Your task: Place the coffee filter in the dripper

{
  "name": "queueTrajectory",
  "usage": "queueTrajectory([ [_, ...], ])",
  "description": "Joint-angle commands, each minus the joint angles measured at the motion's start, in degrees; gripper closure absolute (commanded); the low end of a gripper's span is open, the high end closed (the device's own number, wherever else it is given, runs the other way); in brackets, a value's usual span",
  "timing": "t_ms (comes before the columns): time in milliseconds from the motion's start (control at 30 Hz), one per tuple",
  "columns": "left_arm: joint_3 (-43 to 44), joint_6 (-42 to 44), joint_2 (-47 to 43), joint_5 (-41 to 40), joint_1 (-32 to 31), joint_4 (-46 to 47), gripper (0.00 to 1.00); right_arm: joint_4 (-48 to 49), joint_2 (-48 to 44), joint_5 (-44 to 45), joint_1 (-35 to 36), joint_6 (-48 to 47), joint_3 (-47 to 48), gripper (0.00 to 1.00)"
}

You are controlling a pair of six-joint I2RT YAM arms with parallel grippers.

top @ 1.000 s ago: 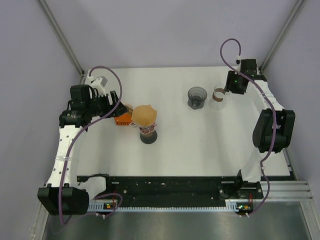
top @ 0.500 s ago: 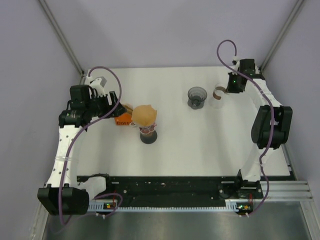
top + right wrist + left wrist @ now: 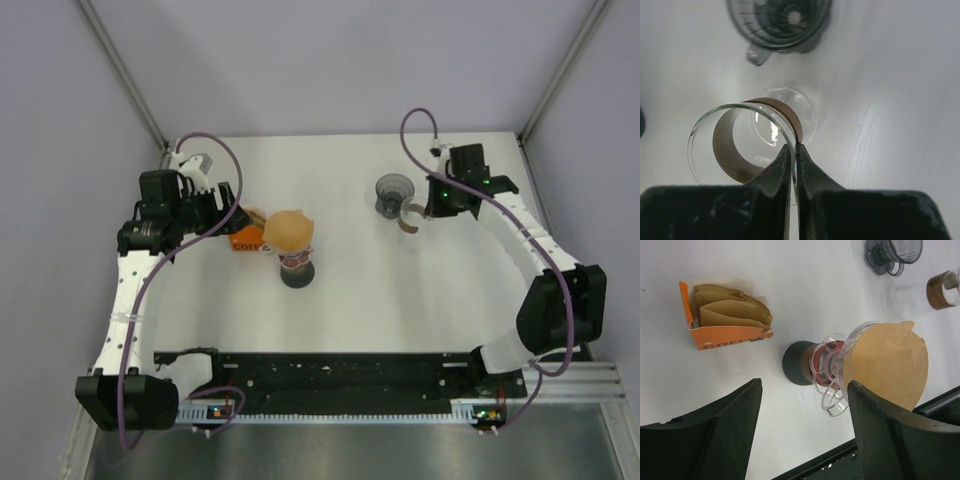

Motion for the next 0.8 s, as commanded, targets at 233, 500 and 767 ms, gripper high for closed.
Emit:
queueTrajectory([
  [233, 0.1, 0.8, -3.0, 0.0, 0.4, 2.8, 0.25, 4.3, -2.5, 1.5, 20.0, -2.4, -2.0, 1.0],
  [500, 0.0, 0.7, -3.2, -0.3, 0.8, 2.9, 0.25, 8.6, -1.1, -0.6, 22.4, -2.5, -5.2, 1.0],
  [767, 0.0, 0.4, -2.2, 0.0, 1.0, 3.4, 0.25, 8.4, -0.5, -1.0, 23.1, -4.4, -5.1, 0.93],
])
